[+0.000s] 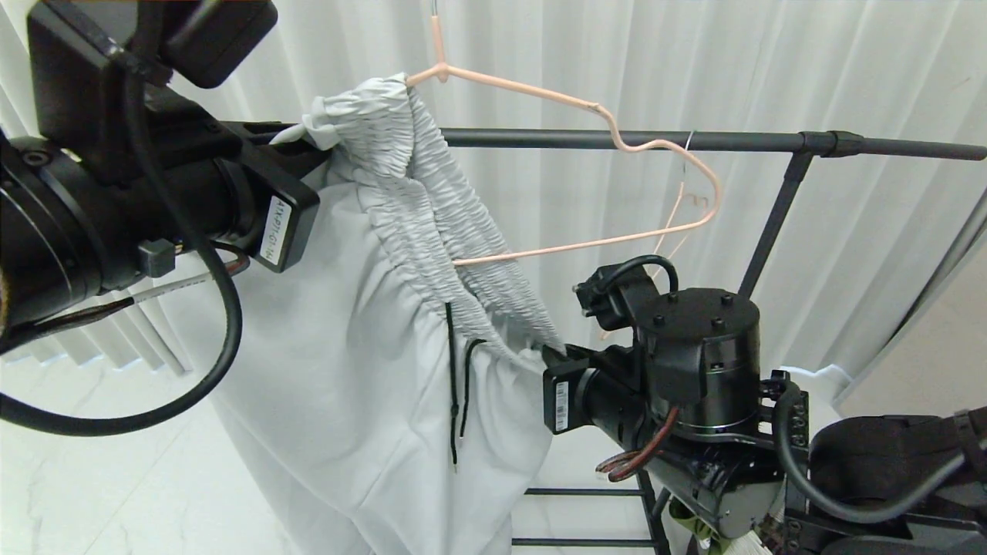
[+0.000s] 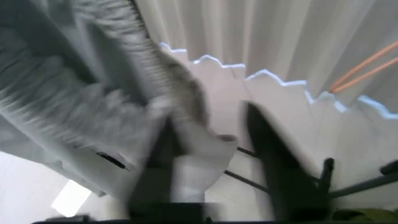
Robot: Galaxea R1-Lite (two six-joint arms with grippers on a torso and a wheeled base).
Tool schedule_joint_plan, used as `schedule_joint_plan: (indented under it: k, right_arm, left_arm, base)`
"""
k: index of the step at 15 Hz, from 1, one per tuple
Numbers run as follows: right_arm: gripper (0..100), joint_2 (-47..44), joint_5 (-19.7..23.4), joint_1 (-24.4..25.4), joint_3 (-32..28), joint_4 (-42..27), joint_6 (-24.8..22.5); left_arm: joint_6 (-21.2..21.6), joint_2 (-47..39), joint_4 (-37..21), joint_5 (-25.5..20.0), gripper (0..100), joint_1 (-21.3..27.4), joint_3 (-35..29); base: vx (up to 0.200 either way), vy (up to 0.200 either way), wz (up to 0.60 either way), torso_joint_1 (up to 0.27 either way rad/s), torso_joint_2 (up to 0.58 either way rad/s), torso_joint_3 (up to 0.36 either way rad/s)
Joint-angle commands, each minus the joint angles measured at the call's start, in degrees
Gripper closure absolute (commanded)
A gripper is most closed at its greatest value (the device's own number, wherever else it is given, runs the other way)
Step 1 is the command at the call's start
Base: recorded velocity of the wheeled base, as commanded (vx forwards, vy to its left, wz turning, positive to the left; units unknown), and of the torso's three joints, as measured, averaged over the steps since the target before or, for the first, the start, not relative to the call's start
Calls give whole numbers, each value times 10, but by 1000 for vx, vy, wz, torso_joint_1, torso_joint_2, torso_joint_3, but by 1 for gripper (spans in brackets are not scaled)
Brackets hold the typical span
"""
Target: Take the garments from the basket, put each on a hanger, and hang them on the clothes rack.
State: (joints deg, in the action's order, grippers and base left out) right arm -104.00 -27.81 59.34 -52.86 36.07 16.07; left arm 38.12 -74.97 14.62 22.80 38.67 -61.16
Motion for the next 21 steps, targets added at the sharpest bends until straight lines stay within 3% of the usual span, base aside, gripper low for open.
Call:
schedule_joint_plan:
  k: [1,5,9,17,19,21]
  right_arm:
    - [100,11,-17,-25,4,1,-1]
    - [100,49,-19,-100,4,1,-14]
    - [100,65,-18,-145,4,1,-27]
    - [100,115,-10,-143,36,0,-49]
    - [100,134,-6,-116,36,-9,-67]
    - [100,159,8,-56,37,-36,-73]
  left_arm:
    - [1,3,1,1,100,-3,11]
    - [10,14,18,1,100,-31,51]
    - [55,36,57,0,100,-53,117]
    - [85,62,58,-18,100,-84,181]
    - [81,54,59,-17,100,-83,180]
    - [64,47,59,-14,100,-83,175]
  base:
    - [0,0,0,0,0,0]
    - [0,0,0,0,0,0]
    - [0,0,0,0,0,0]
    - [0,0,0,0,0,0]
    - [0,0,0,0,0,0]
    - [0,0,0,0,0,0]
